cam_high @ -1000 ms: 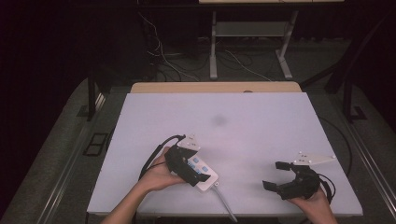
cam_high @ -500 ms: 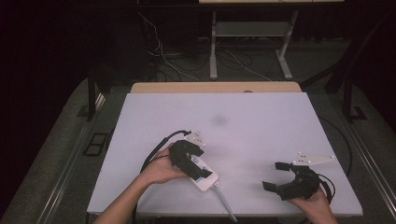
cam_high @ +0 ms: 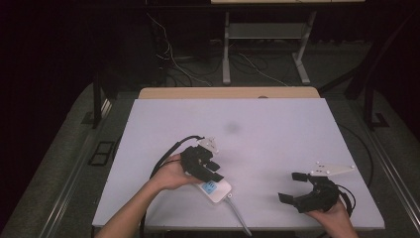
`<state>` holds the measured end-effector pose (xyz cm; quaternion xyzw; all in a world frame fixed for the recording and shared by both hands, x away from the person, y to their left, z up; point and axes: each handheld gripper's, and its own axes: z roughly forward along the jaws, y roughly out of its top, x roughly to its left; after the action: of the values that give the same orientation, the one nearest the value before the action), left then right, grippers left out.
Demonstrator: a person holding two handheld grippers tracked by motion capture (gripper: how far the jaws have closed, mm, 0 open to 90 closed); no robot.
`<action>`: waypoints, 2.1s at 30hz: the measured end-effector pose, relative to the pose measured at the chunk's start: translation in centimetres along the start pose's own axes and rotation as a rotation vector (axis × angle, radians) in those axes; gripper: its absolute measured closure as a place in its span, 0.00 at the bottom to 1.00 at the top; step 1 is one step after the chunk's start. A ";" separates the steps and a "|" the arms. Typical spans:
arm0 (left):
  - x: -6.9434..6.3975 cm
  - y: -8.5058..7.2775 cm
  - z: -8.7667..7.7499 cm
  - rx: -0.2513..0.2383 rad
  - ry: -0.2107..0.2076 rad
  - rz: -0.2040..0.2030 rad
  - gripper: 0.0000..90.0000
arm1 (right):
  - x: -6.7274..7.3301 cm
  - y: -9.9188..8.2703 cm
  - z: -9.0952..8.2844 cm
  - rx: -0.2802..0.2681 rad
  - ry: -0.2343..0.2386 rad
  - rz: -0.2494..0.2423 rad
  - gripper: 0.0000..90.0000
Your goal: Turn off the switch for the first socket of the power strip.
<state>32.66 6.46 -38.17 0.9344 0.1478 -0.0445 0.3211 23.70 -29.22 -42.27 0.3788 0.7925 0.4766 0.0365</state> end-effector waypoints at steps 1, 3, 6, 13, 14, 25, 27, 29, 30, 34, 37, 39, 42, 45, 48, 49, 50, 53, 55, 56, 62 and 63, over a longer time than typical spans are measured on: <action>0.1 0.0 0.1 0.002 -0.004 -0.001 0.66 | 0.0 0.0 0.0 0.000 0.000 0.000 0.01; 0.2 0.0 0.3 0.007 -0.013 -0.004 0.69 | 0.0 0.0 0.0 0.002 0.000 -0.001 0.01; 0.5 0.0 0.6 0.017 -0.024 -0.003 0.73 | 0.0 0.0 0.0 0.005 -0.002 -0.001 0.01; 0.8 0.0 1.4 0.051 -0.051 0.008 0.84 | 0.0 0.0 0.0 0.008 -0.004 -0.003 0.01; 0.8 0.0 1.4 0.057 -0.052 0.012 0.85 | 0.0 0.0 0.0 0.008 -0.005 -0.003 0.01; 0.9 -0.1 2.1 0.095 -0.038 0.030 0.95 | 0.0 -0.1 0.1 0.014 -0.006 -0.005 0.01; 1.0 -0.2 2.2 0.098 -0.037 0.032 0.96 | 0.0 -0.1 0.1 0.014 -0.006 -0.005 0.01; 1.0 -0.2 2.3 0.100 -0.035 0.034 0.97 | 0.0 -0.1 0.1 0.014 -0.006 -0.006 0.01; 1.0 -0.2 2.3 0.100 -0.033 0.035 0.98 | 0.0 -0.1 0.1 0.014 -0.006 -0.006 0.01; 0.9 -0.2 2.3 0.107 -0.035 0.046 0.99 | 0.0 -0.1 0.1 0.015 -0.006 -0.006 0.01; 0.8 -0.2 2.3 0.108 -0.032 0.052 0.99 | 0.1 -0.1 0.1 0.016 -0.006 -0.005 0.01; 0.8 -0.2 2.3 0.108 -0.034 0.049 0.99 | 0.1 -0.1 0.1 0.017 -0.005 -0.005 0.01; 0.9 -0.2 2.3 0.107 -0.037 0.046 0.99 | 0.1 -0.1 0.1 0.019 -0.005 -0.007 0.01; 1.0 -0.2 2.3 0.104 -0.045 0.038 0.99 | 0.1 -0.1 0.1 0.019 -0.006 -0.006 0.01; 1.2 -0.3 2.3 0.103 -0.056 0.030 1.00 | 0.0 -0.1 0.1 0.017 -0.005 -0.003 0.01; 1.3 -0.3 2.3 0.103 -0.063 0.025 1.00 | 0.0 -0.1 0.1 0.017 -0.005 -0.003 0.01; 1.3 -0.3 2.3 0.104 -0.066 0.021 1.00 | 0.0 -0.1 0.1 0.017 -0.003 -0.003 0.01; 1.4 -0.4 2.3 0.098 -0.069 0.009 1.00 | 0.0 -0.1 0.1 0.018 -0.005 -0.001 0.01; 1.5 -0.4 2.3 0.095 -0.075 -0.005 1.00 | 0.0 -0.1 0.1 0.014 -0.006 -0.001 0.01; 1.5 -0.5 2.4 0.093 -0.077 -0.003 1.00 | 0.0 -0.1 0.0 0.012 -0.006 0.000 0.01; 1.7 -0.6 2.4 0.085 -0.082 -0.014 1.00 | 0.0 -0.2 -0.2 0.002 -0.009 0.008 0.01; 1.7 -0.6 2.4 0.085 -0.082 -0.016 1.00 | -0.1 -0.2 -0.2 0.001 -0.010 0.008 0.01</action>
<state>34.12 5.83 -40.74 0.9434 0.1402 -0.0915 0.2864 23.54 -29.49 -42.34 0.3843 0.7910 0.4744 0.0381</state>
